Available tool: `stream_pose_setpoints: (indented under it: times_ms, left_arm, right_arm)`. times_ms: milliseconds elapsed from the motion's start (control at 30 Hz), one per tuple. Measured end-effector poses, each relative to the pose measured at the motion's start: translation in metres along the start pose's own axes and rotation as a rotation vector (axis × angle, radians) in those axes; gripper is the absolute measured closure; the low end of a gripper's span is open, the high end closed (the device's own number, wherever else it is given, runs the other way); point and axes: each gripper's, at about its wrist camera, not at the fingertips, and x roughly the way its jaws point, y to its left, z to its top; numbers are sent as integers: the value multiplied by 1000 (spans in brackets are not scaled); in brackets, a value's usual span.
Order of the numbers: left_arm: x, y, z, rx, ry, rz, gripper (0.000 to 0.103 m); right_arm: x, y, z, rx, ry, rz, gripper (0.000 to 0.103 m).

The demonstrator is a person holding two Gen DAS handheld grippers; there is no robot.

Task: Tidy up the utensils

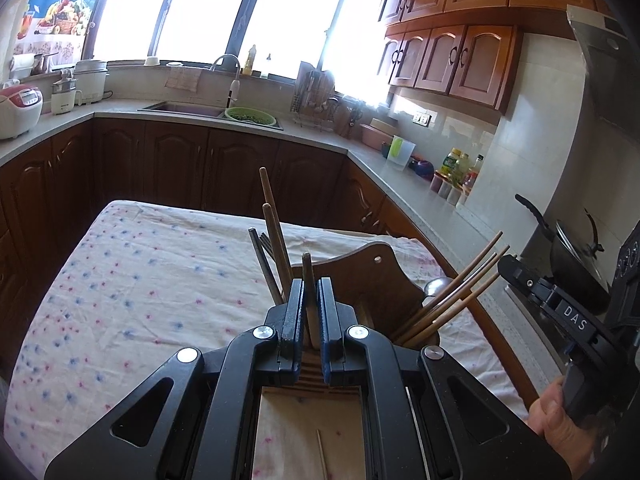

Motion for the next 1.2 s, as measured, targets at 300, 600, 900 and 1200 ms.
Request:
stream_pose_setpoints:
  times_ms: [300,600,900,1200]
  left_arm:
    - [-28,3,-4,-39,-45,-3,59]
    - [-52,20,-36,-92,-33,41,34]
    - [-77,34,-84,-132,17,72,24]
    - [-103,44,-129,-147,43,136,23]
  right_arm:
    - [-24,-7,3,51,-50,29,43]
    - [-56,-11,-7,80,-105,76,2]
    - [-80,-13,-53,105,-39,107,1]
    - [-115,-8,-109,73,-20,80,1]
